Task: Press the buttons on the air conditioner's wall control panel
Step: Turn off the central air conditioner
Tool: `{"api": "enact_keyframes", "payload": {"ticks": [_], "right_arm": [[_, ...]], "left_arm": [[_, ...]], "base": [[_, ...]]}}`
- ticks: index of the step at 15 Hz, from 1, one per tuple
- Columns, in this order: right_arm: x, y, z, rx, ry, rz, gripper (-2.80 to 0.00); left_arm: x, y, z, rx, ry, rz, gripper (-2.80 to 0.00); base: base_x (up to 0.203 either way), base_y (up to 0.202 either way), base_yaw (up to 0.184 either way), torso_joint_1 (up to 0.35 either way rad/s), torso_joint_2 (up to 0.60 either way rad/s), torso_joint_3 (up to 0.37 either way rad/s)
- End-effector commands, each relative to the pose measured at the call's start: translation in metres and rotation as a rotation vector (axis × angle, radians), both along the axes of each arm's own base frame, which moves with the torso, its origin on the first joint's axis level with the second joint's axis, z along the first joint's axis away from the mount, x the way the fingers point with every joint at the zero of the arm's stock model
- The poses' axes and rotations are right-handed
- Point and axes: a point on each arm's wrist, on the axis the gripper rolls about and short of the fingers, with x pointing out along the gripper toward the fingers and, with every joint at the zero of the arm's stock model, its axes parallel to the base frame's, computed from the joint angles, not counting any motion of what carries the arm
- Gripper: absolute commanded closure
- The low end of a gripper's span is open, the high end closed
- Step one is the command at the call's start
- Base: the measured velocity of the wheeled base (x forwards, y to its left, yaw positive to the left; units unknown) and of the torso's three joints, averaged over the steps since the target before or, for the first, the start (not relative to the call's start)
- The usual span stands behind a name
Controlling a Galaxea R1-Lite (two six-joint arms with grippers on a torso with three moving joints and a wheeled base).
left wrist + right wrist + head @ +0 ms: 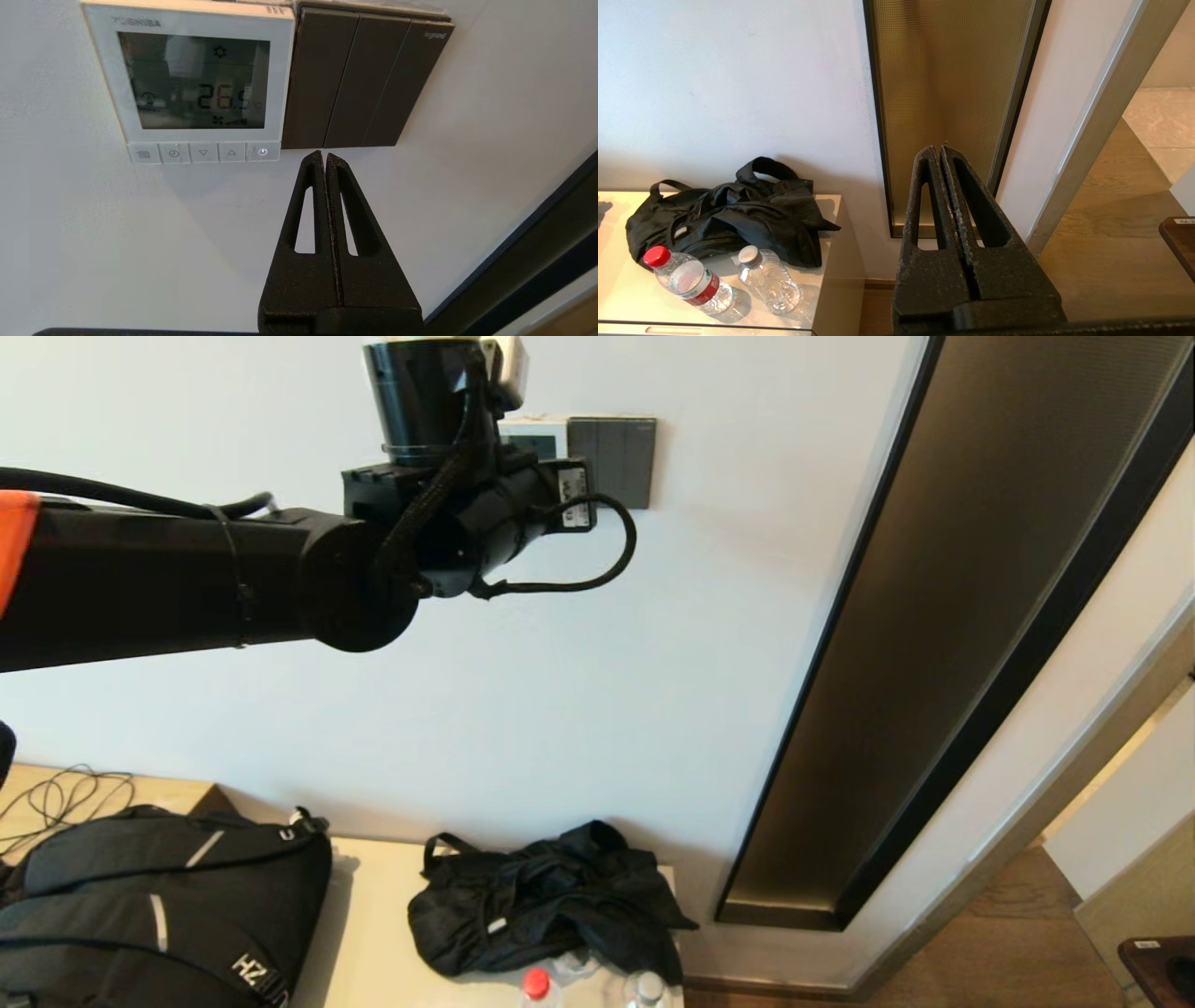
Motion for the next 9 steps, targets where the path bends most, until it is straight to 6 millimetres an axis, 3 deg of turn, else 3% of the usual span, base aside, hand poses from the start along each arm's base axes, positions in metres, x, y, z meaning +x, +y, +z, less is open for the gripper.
{"api": "enact_keyframes", "payload": {"ticks": [1, 5, 9], "right_arm": [[0.0, 0.0, 0.0, 0.0, -0.001, 0.001, 0.0], [0.0, 0.0, 0.0, 0.0, -0.001, 0.001, 0.0], [0.0, 0.0, 0.0, -0.001, -0.001, 0.001, 0.0]], "left_arm": [[0.014, -0.011, -0.014, 0.011, 0.016, 0.003, 0.0], [0.024, -0.018, -0.028, 0.024, 0.033, 0.004, 0.0], [0.027, -0.016, -0.023, 0.015, 0.021, 0.01, 0.0]], "base": [[0.0, 0.0, 0.0, 0.0, 0.0, 0.0], [0.0, 0.0, 0.0, 0.0, 0.0, 0.0], [0.0, 0.0, 0.0, 0.0, 0.0, 0.0]]}}
